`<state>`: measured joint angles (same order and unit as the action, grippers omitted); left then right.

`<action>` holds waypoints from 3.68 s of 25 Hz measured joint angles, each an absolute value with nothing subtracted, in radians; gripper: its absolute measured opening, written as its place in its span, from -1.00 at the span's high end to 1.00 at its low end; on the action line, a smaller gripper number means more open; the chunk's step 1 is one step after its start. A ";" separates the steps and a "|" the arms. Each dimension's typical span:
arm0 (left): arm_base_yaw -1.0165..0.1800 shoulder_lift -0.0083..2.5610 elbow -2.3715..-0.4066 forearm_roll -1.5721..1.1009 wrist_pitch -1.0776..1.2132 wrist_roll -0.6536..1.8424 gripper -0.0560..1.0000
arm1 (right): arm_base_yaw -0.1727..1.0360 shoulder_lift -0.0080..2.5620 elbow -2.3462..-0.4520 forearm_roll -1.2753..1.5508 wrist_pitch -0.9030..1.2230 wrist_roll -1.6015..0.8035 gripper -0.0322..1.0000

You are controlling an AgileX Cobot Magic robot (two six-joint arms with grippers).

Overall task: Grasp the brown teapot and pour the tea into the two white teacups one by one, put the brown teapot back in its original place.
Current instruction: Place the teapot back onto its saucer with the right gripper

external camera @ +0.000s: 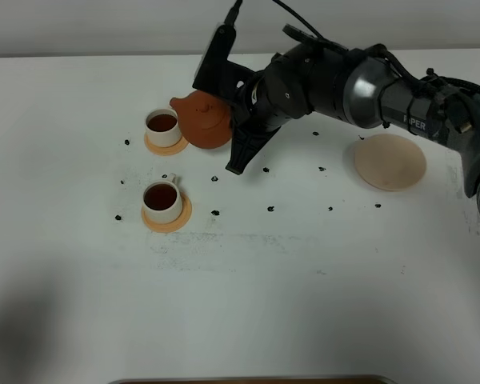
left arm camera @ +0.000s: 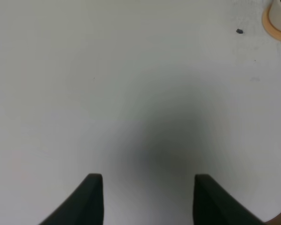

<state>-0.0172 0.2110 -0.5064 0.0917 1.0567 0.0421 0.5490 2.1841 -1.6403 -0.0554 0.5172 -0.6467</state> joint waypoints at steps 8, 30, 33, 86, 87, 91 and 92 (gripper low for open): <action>-0.017 0.211 -0.506 0.092 1.057 0.042 0.02 | 0.536 2.222 -1.587 0.011 0.444 -0.646 0.71; -0.017 0.211 -0.506 0.092 1.057 0.042 0.02 | 0.348 1.743 -1.046 0.242 0.274 -0.450 0.71; -0.017 0.211 -0.506 0.092 1.057 0.041 0.02 | 0.274 1.705 -0.957 0.264 0.272 -0.301 0.71; -0.017 0.211 -0.506 0.092 1.056 0.042 0.02 | 0.104 1.816 -0.933 0.196 0.313 -0.191 0.71; -0.017 0.211 -0.506 0.092 1.056 0.042 0.02 | 0.103 1.823 -0.933 0.194 0.313 -0.191 0.71; -0.017 0.211 -0.506 0.092 1.056 0.042 0.02 | 0.100 1.825 -0.934 0.191 0.308 -0.191 0.71; -0.017 0.211 -0.506 0.092 1.056 0.042 0.02 | 0.100 1.825 -0.934 0.191 0.308 -0.191 0.71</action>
